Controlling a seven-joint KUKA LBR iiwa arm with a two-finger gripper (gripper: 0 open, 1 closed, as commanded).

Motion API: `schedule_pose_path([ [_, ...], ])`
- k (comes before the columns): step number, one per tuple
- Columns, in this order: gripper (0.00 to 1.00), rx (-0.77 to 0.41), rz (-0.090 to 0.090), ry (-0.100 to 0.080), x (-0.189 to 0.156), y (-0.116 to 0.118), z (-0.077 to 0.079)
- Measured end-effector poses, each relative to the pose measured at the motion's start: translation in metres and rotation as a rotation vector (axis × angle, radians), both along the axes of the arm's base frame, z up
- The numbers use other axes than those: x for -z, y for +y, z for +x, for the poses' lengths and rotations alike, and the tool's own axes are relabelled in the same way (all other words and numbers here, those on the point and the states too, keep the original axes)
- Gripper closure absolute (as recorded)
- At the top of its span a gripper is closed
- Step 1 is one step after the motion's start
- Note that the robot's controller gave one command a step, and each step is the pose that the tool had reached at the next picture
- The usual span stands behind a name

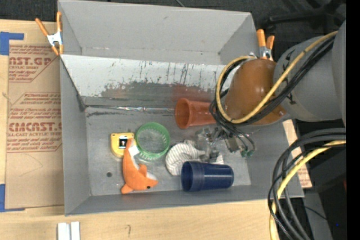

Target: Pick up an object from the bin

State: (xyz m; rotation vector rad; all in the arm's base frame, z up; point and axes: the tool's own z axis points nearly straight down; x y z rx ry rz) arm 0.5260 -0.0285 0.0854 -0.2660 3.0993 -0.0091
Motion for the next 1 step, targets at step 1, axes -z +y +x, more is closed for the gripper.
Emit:
schedule_pose_path([
  [1,1.0,-0.008,0.002,0.02,-0.1642,0.0041,0.0091],
])
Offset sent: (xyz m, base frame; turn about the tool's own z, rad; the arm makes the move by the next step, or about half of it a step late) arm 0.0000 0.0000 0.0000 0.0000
